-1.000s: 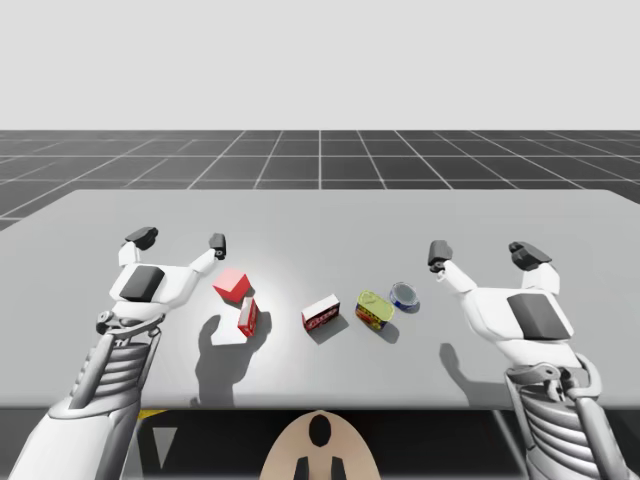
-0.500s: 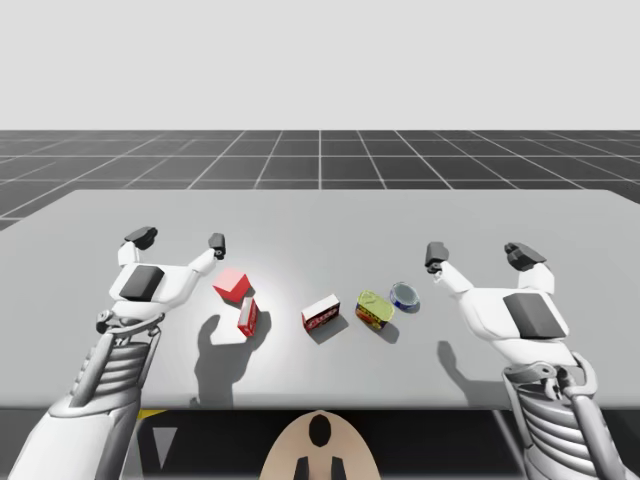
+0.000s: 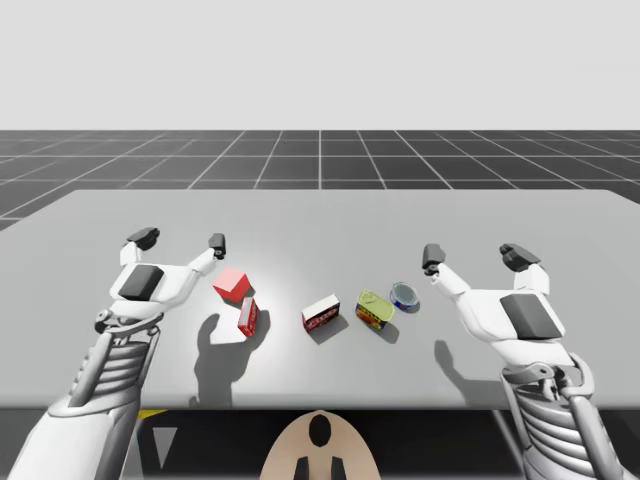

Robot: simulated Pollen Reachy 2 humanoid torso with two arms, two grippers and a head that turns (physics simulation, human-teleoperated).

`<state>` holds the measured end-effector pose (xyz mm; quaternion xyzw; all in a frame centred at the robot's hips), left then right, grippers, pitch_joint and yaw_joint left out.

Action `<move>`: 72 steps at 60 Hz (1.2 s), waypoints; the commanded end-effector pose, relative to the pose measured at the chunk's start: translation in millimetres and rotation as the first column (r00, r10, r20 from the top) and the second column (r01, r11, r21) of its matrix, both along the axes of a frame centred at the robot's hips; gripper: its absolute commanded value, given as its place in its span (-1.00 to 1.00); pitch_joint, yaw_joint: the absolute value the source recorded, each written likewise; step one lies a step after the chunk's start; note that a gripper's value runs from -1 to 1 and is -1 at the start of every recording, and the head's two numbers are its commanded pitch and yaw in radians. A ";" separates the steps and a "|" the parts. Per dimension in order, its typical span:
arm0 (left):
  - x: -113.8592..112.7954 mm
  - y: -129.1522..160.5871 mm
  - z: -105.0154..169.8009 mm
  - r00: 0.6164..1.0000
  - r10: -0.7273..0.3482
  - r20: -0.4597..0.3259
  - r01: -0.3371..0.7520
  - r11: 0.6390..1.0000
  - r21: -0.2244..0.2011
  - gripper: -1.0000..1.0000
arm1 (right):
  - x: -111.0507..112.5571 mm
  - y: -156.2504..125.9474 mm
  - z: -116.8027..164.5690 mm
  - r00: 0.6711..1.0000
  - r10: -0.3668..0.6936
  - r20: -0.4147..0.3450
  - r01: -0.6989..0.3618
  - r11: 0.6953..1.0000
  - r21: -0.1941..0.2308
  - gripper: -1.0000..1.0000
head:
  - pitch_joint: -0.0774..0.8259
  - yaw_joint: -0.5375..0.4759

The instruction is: Find the red cube and pick it up.

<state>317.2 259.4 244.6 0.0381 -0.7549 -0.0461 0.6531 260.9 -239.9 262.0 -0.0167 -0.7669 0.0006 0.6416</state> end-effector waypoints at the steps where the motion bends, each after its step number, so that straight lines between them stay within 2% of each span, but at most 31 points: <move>1: -1.9 0.7 4.9 0.999 -0.047 -0.024 0.046 0.997 -0.065 -1.00 | -0.3 2.1 -1.1 1.000 -0.001 -0.005 0.001 1.000 0.017 -1.00 | 0.57 0.73; 7: -9.7 4.2 19.8 0.991 -0.116 -0.068 0.108 0.988 -0.111 -1.00 | 0.0 1.8 -1.2 1.000 -0.006 -0.011 0.007 1.000 0.023 -1.00 | 0.55 0.71; 13: -17.4 8.0 29.1 0.981 -0.163 -0.106 0.153 0.984 -0.094 -1.00 | 0.1 1.8 -0.7 1.000 -0.007 -0.012 0.007 1.000 0.025 -1.00 | 0.55 0.71; 16: -22.3 11.3 31.3 0.956 -0.218 -0.197 0.206 0.975 -0.079 -1.00 | 0.3 1.9 -0.8 1.000 -0.005 -0.013 0.006 1.000 0.026 -1.00 | 0.55 0.72; 18: -25.2 13.7 31.3 0.946 -0.241 -0.218 0.230 0.970 -0.073 -1.00 | 0.5 2.0 -0.8 1.000 -0.005 -0.014 0.005 1.000 0.026 -1.00 | 0.55 0.72; 19: -28.1 17.5 30.4 0.923 -0.284 -0.259 0.273 0.959 -0.077 -1.00 | 0.6 2.0 -0.9 1.000 -0.005 -0.014 0.005 1.000 0.026 -1.00 | 0.54 0.72; 21: -30.0 20.8 29.1 0.904 -0.308 -0.296 0.297 0.951 -0.080 -1.00 | 0.9 1.7 -0.9 1.000 -0.005 -0.015 0.006 1.000 0.027 -1.00 | 0.54 0.72; 24: -32.9 31.0 23.8 0.888 -0.317 -0.333 0.315 0.947 -0.061 -1.00 | 1.0 1.6 -1.0 1.000 -0.007 -0.015 0.007 1.000 0.029 -1.00 | 0.54 0.73; 35: -33.3 58.2 -5.1 0.847 -0.304 -0.436 0.317 0.947 -0.045 -1.00 | 2.0 2.3 -1.6 1.000 -0.012 -0.017 0.012 1.000 0.025 -1.00 | 0.54 0.74; 41: -30.4 65.4 -28.3 0.810 -0.310 -0.498 0.321 0.945 -0.066 -1.00 | 3.0 2.7 -2.2 1.000 -0.011 -0.017 0.012 1.000 0.023 -1.00 | 0.55 0.75; 56: -15.7 58.5 -62.9 0.747 -0.337 -0.573 0.348 0.933 -0.094 -1.00 | 3.6 2.2 -2.7 1.000 -0.012 -0.017 0.012 1.000 0.023 -1.00 | 0.56 0.74; 72: 1.9 31.1 -70.3 0.726 -0.365 -0.582 0.364 0.923 -0.125 -1.00 | 3.6 1.8 -3.0 1.000 -0.012 -0.016 0.012 1.000 0.023 -1.00 | 0.56 0.74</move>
